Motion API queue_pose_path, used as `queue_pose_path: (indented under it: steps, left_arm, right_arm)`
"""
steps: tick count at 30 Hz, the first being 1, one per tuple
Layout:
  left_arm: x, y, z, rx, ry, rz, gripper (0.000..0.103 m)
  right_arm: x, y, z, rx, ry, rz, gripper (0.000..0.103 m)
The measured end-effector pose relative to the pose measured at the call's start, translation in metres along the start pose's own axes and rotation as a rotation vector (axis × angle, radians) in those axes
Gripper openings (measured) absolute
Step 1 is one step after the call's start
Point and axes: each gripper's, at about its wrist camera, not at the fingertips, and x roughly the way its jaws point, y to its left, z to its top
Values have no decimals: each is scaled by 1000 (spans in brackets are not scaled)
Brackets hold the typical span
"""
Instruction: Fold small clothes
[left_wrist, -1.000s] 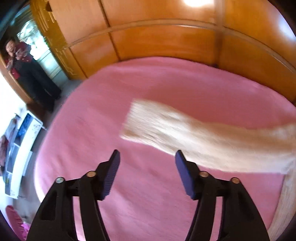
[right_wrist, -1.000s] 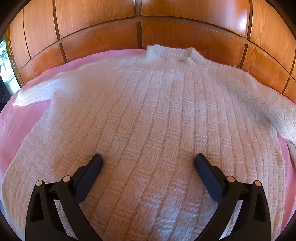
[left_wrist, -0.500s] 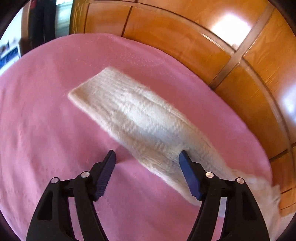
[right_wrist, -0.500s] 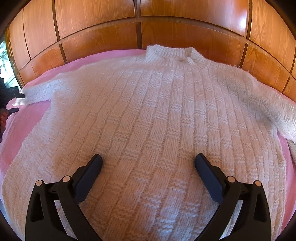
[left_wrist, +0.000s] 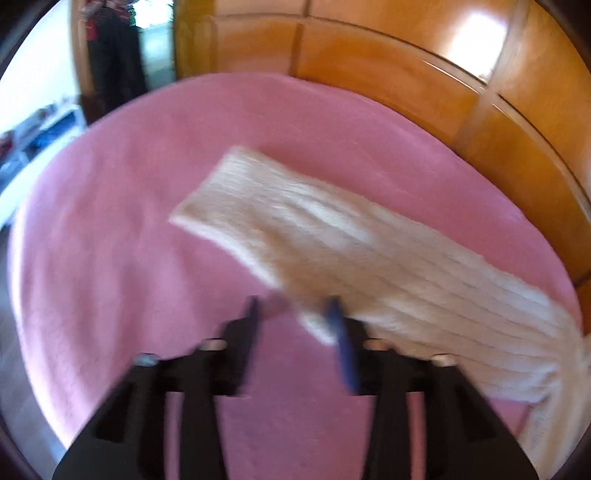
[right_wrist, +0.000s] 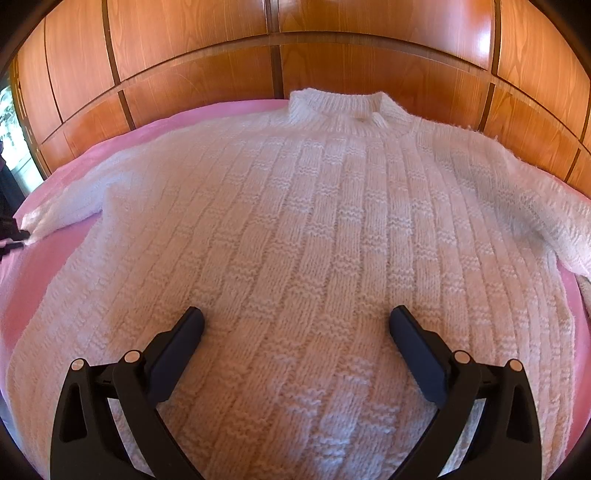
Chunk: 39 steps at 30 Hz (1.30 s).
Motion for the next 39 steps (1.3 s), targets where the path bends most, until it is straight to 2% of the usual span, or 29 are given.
queue_pose_path:
  steps: [2, 4, 8, 9, 11, 13, 15, 16, 17, 18, 20, 22, 24, 28, 31, 33, 34, 39]
  left_arm:
    - [-16, -4, -7, -6, -57, -9, 62]
    - [-37, -20, -18, 22, -97, -64, 62]
    - [-80, -77, -62, 205, -91, -272, 62]
    - [-92, -99, -80, 278, -71, -351, 68]
    - [-107, -130, -109, 368, -47, -462, 70]
    - [-121, -157, -142, 463, -16, -551, 70]
    - [-128, -180, -171, 547, 5, -612, 70]
    - [-130, -190, -186, 590, 17, -631, 70]
    - [-128, -200, -200, 627, 38, -648, 70]
    - [-122, -210, -209, 649, 57, -655, 70]
    - [-105, -220, -221, 672, 64, -614, 71]
    - [-103, -219, -226, 685, 49, -615, 79]
    - [-103, -218, -224, 687, 53, -621, 82]
    - [-102, -221, -225, 688, 60, -638, 85]
    - [-103, -222, -227, 702, 52, -627, 87]
    - [-105, -219, -228, 705, 49, -622, 87]
    - [-102, -223, -228, 705, 49, -622, 87]
    - [-101, -223, -227, 705, 49, -623, 87]
  right_arm:
    - [0, 0, 0, 1, 0, -1, 101]
    - [-1, 0, 0, 4, -1, -1, 100]
    - [-18, -9, -3, 52, -24, -2, 99]
    - [-25, -16, -5, 81, -35, -7, 98]
    - [-45, -45, -13, 174, -60, -16, 87]
    - [-69, -87, -26, 292, -89, -48, 80]
    - [-87, -124, -39, 382, -108, -108, 72]
    - [-101, -151, -48, 442, -126, -176, 66]
    - [-113, -173, -56, 480, -138, -244, 65]
    - [-122, -196, -64, 512, -140, -300, 65]
    - [-132, -234, -78, 585, -121, -330, 63]
    - [-138, -258, -84, 612, -114, -352, 61]
    - [-137, -268, -85, 579, -115, -388, 60]
    - [-117, -271, -78, 524, -79, -383, 57]
    - [-95, -273, -75, 476, -27, -376, 43]
    - [-95, -267, -72, 397, 3, -417, 13]
    - [-100, -267, -69, 373, 11, -436, 8]
    - [-184, -272, -56, 362, -127, -491, 5]
